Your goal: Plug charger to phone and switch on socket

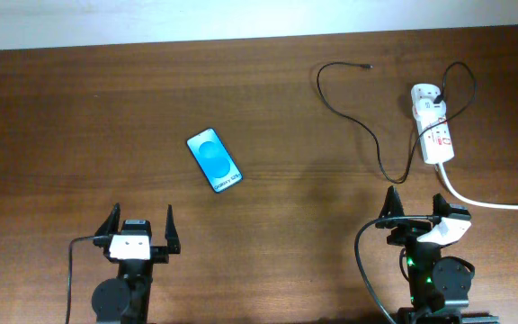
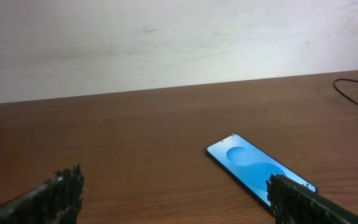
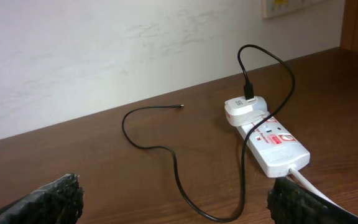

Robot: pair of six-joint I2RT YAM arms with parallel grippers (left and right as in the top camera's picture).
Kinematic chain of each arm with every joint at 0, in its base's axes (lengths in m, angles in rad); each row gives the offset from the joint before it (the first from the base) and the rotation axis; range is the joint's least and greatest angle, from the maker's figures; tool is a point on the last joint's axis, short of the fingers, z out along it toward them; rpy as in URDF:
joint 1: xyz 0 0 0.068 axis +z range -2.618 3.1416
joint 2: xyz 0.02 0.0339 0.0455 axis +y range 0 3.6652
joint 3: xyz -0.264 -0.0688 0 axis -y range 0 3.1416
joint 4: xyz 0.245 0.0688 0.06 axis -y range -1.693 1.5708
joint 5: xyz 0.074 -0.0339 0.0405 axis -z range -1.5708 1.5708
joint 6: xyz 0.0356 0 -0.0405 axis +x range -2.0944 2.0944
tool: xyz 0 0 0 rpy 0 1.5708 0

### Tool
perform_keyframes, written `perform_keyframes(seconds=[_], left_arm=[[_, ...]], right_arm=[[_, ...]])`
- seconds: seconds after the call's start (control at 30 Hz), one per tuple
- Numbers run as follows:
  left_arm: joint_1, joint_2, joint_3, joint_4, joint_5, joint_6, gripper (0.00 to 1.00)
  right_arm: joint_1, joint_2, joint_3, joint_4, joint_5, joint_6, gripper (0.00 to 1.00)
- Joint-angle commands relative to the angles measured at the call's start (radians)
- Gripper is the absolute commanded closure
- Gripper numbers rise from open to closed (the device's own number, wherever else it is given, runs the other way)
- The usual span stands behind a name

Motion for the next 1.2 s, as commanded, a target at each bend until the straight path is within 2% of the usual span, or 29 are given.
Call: perform_keyframes(seconds=[0.0,0.3,0.43,0.53,0.63,0.77,0.9,1.03,1.17], left_arm=[[0.004,-0.003,-0.006,-0.003,-0.01,-0.009,0.01],[0.005,-0.003,-0.006,0.002,-0.065,0.006,0.01],[0.003,-0.003,-0.005,0.115,-0.045,0.013,0.01],[0.003,-0.003,-0.005,0.085,-0.008,-0.09,0.01],[0.003,0.005,0.021,0.076,0.037,-0.125,0.01],[0.003,0.102,0.172,-0.081,0.036,-0.175,0.01],[0.003,0.245,0.328,-0.158,0.042,-0.175,0.01],[0.003,0.444,0.54,-0.304,0.128,-0.175,0.01],[0.003,0.514,0.597,-0.332,0.249,-0.175,0.01]], right_arm=[[0.009,-0.01,-0.005,-0.01,-0.002,-0.004,0.02],[0.009,-0.01,-0.005,-0.01,-0.002,-0.004,0.02],[0.009,-0.01,-0.005,-0.01,-0.002,-0.004,0.02],[0.009,-0.01,-0.005,-0.01,-0.002,-0.004,0.01],[0.009,-0.01,-0.005,-0.01,-0.002,-0.004,0.02],[0.009,-0.01,-0.005,-0.01,-0.002,-0.004,0.02],[0.009,-0.01,-0.005,-0.01,-0.002,-0.004,0.02],[0.009,-0.01,-0.005,-0.01,-0.002,-0.004,0.02],[0.009,-0.01,-0.005,-0.01,-0.002,-0.004,0.02]])
